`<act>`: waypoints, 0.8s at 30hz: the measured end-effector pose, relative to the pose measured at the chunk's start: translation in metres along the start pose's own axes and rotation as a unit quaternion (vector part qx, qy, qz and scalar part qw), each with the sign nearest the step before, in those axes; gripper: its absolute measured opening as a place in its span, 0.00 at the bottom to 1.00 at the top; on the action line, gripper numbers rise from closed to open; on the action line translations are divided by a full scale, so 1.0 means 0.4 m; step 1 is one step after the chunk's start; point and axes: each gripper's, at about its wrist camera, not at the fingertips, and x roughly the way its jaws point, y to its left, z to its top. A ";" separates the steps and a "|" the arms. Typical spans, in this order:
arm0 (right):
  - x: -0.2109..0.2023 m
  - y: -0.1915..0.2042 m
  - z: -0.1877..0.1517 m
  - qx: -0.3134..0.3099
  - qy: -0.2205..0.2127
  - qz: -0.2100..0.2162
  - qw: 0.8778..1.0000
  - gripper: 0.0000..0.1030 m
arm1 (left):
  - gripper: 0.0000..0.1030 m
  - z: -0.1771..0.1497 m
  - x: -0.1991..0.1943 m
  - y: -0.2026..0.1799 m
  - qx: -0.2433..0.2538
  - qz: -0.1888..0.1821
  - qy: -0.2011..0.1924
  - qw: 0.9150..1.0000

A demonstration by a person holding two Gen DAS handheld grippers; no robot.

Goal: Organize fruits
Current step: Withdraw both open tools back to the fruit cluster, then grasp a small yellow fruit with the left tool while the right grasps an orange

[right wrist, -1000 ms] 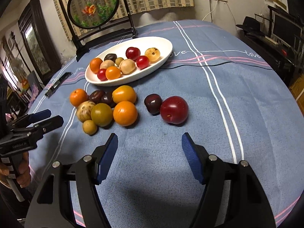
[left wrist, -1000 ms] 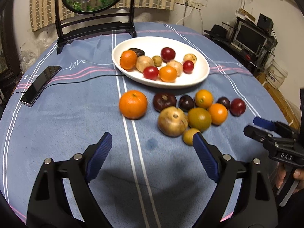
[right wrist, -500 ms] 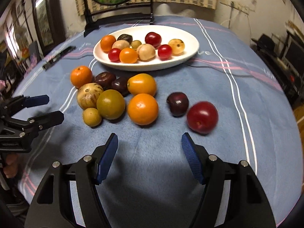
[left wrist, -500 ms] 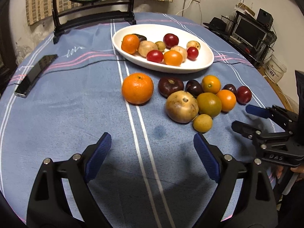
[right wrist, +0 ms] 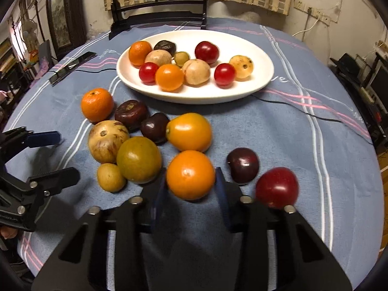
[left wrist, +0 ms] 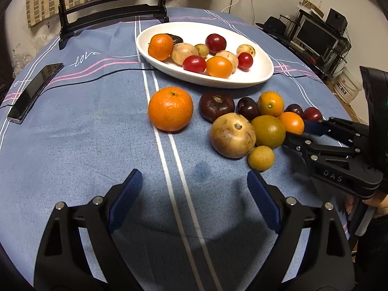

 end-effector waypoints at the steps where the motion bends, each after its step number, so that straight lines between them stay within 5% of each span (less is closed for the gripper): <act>1: -0.001 0.000 -0.001 0.001 0.000 0.001 1.000 0.37 | 0.87 0.002 0.000 -0.003 0.002 -0.001 0.000 1.000; 17: -0.059 -0.050 -0.071 0.036 -0.013 0.030 0.999 0.37 | 0.86 -0.018 -0.002 -0.124 0.042 -0.019 0.024 0.999; 24: -0.084 -0.071 -0.103 0.043 -0.021 0.040 0.998 0.37 | 0.69 -0.007 0.036 -0.166 0.039 -0.003 0.037 0.999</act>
